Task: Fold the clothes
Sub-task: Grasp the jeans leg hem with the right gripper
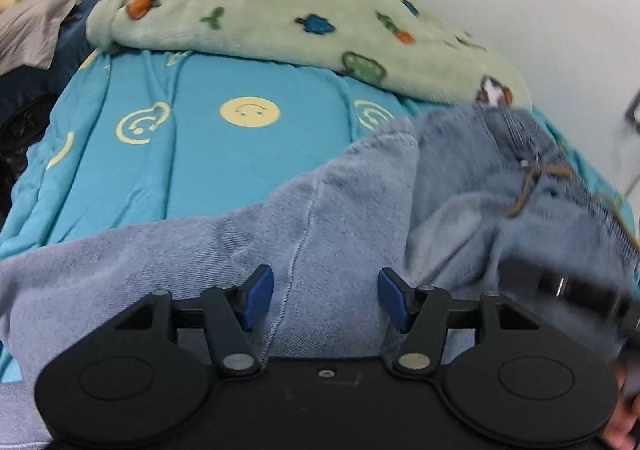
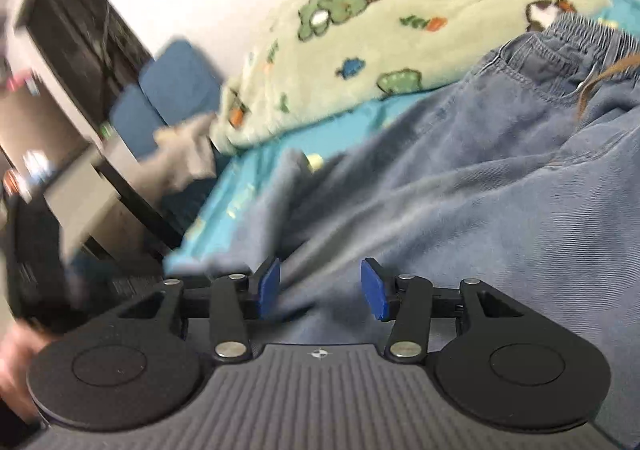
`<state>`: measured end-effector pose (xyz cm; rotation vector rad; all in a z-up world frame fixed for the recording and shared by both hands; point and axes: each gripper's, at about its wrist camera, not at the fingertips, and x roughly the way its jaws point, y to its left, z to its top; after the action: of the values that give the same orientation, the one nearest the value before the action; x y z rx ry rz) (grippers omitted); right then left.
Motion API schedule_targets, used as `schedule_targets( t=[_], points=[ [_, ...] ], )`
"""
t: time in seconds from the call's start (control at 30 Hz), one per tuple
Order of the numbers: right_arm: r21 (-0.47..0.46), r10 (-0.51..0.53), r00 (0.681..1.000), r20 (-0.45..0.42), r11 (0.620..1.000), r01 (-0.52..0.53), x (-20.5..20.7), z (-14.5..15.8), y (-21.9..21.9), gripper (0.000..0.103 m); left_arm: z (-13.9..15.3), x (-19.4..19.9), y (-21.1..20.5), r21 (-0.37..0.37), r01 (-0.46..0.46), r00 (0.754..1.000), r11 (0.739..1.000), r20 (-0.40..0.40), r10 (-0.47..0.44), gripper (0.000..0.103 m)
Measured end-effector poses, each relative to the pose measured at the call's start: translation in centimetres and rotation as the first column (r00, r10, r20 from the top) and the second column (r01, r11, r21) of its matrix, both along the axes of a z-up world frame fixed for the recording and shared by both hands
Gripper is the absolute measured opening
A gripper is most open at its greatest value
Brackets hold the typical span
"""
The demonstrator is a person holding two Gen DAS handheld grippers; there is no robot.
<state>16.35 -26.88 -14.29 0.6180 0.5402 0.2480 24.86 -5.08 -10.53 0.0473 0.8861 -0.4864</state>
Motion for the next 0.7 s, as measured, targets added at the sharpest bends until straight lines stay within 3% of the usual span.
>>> schedule_targets(
  t=[0.13,0.33,0.43,0.5,0.57,0.7],
  points=[
    [0.125,0.031,0.999,0.033,0.992,-0.035,2.0,-0.4,0.0,0.05,-0.2,-0.3,0.1,-0.002,0.023,1.0,1.0,-0.011,-0.023,0.055],
    [0.138,0.1,0.995,0.02,0.985,-0.102,6.0,-1.4,2.0,0.048,0.0,-0.7,0.4,-0.003,0.055,0.998,0.998,-0.014,-0.055,0.056],
    [0.204,0.136,0.99,0.02,0.969,-0.137,6.9,-1.7,2.1,0.024,0.5,-0.6,0.4,0.026,0.11,0.994,0.994,-0.028,-0.11,0.056],
    [0.232,0.155,0.988,0.017,0.96,-0.154,6.9,-1.9,2.2,0.024,0.6,-0.5,0.9,0.01,0.12,0.992,0.993,-0.042,-0.119,0.056],
    [0.224,0.163,0.986,0.017,0.961,-0.163,6.9,-1.5,2.5,0.005,0.6,-0.4,1.2,-0.01,0.117,0.992,0.993,-0.05,-0.118,0.056],
    [0.169,0.154,0.987,0.033,0.973,-0.158,6.2,0.0,2.7,0.002,2.8,-1.0,2.3,-0.087,0.147,0.988,0.985,-0.028,-0.15,0.055]
  ],
)
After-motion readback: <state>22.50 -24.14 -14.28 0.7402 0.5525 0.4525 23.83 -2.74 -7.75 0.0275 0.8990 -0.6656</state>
